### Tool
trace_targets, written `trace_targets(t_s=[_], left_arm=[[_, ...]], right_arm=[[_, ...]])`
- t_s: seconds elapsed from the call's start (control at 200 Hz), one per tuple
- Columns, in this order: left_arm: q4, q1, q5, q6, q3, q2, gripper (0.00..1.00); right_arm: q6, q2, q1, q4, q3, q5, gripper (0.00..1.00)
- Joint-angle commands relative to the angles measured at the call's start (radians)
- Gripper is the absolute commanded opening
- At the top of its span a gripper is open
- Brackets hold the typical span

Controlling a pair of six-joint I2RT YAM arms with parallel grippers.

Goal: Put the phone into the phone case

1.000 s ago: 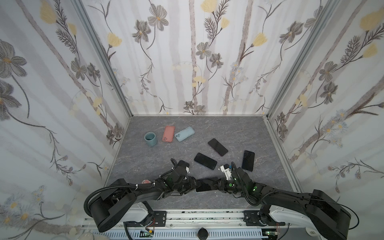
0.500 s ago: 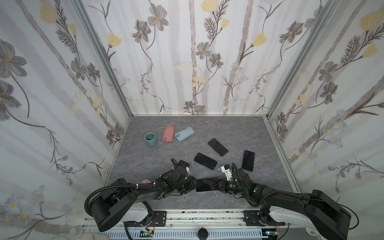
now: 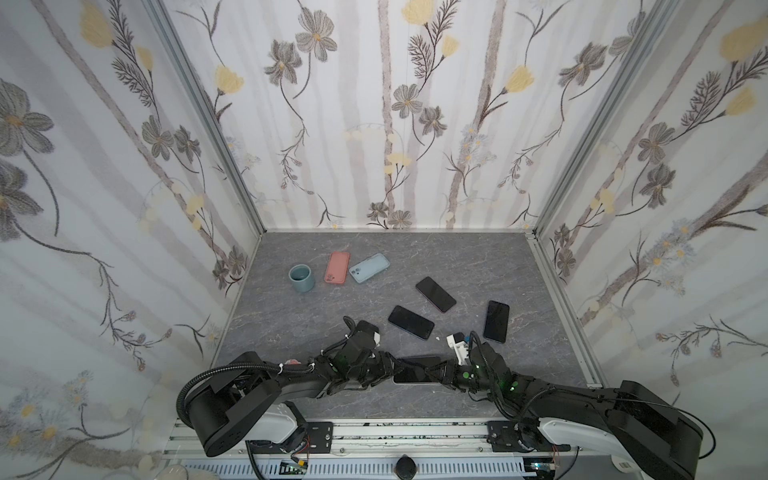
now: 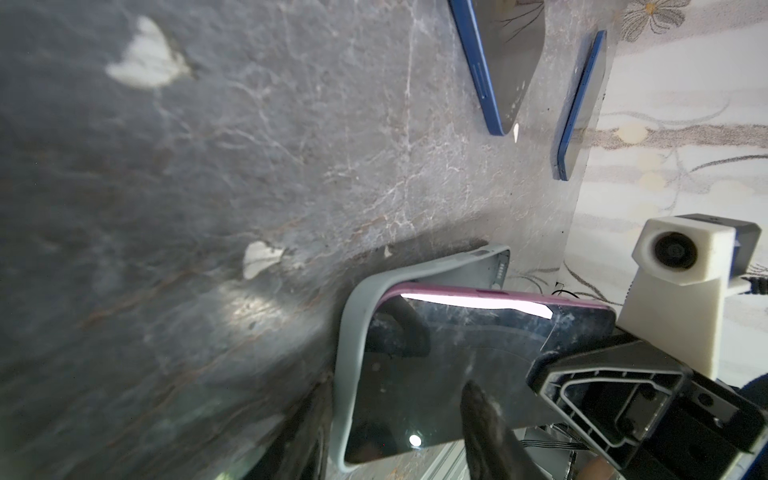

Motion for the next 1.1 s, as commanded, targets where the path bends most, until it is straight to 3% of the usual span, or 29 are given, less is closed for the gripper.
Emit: trace_targets(t_s=[0.0,0.42,0.729,1.094], left_arm=[[-0.004,-0.004,0.017,-0.006,-0.006,0.007,0.53],[-0.085,-0.005,-0.076,-0.026,-0.048,-0.031,0.52],[-0.148,-0.004,-0.132,-0.011,-0.057,-0.110,0.52],[-0.165,-0.005,-0.133,0.003,-0.053,-0.111,0.51]], right_arm=[[-0.010,0.022,0.002,-0.164,-0.009,0.039,0.10],[-0.080,-0.010,0.003,-0.359,0.088,0.080,0.25],[-0.121,-0.012,0.005,-0.467,0.155,0.079,0.45],[-0.162,-0.038,0.005,-0.581,0.215,0.094,0.58]])
